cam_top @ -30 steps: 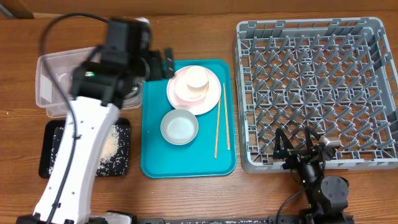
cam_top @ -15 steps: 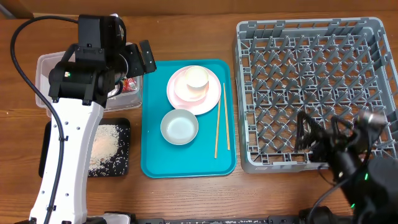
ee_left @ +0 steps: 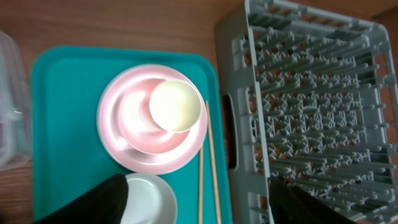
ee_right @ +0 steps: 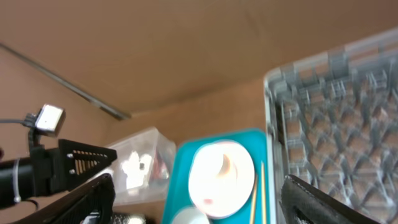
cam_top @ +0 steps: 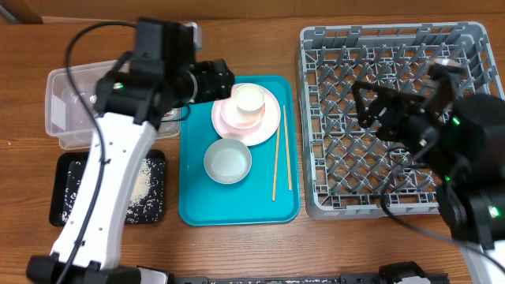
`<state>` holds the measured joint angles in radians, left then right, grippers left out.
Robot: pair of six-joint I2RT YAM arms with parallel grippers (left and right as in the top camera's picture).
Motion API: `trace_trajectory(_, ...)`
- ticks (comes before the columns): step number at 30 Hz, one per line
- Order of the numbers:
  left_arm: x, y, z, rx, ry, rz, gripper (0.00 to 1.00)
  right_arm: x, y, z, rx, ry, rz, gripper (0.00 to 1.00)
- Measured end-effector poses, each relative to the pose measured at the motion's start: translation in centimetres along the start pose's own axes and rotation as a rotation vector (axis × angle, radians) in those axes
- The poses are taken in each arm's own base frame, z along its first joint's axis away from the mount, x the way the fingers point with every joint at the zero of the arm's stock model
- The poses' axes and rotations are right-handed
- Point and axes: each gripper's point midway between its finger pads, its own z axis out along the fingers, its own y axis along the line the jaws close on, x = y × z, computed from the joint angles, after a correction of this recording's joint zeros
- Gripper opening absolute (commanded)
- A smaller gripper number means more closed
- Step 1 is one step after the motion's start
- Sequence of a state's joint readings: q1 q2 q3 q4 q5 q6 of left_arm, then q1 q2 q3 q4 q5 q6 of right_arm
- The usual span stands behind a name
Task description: Sort waste into correct bins and load items into the dishwasher
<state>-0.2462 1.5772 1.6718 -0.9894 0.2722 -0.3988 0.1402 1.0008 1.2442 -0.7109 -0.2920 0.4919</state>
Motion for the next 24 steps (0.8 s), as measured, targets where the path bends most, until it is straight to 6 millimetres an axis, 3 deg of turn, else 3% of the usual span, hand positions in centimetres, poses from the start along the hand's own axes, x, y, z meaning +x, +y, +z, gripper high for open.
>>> trace_trajectory(7, 2.1, 0.2, 5.9, -0.104, 0.094, 0.021, 0.57, 4.4, -4.5, 5.3, 0.128, 0.241, 0.056, 0.79)
trace_trajectory(9, 2.3, 0.6, 7.4, -0.127, 0.110, 0.014, 0.52, 4.9, -5.1, 6.0, 0.139, 0.267, 0.039, 0.77)
trace_trajectory(12, 2.8, 1.3, 9.7, -0.156, 0.137, -0.008, 0.34, 5.5, -5.9, 6.9, 0.158, 0.298, 0.006, 0.77)
trace_trajectory(16, 3.1, 2.5, 12.5, -0.183, 0.159, -0.024, 0.34, 5.8, -6.8, 7.6, 0.183, 0.316, -0.014, 0.78)
trace_trajectory(24, 3.2, 3.4, 13.9, -0.213, 0.163, -0.034, 0.33, 5.9, -7.8, 8.1, 0.219, 0.321, -0.049, 0.82)
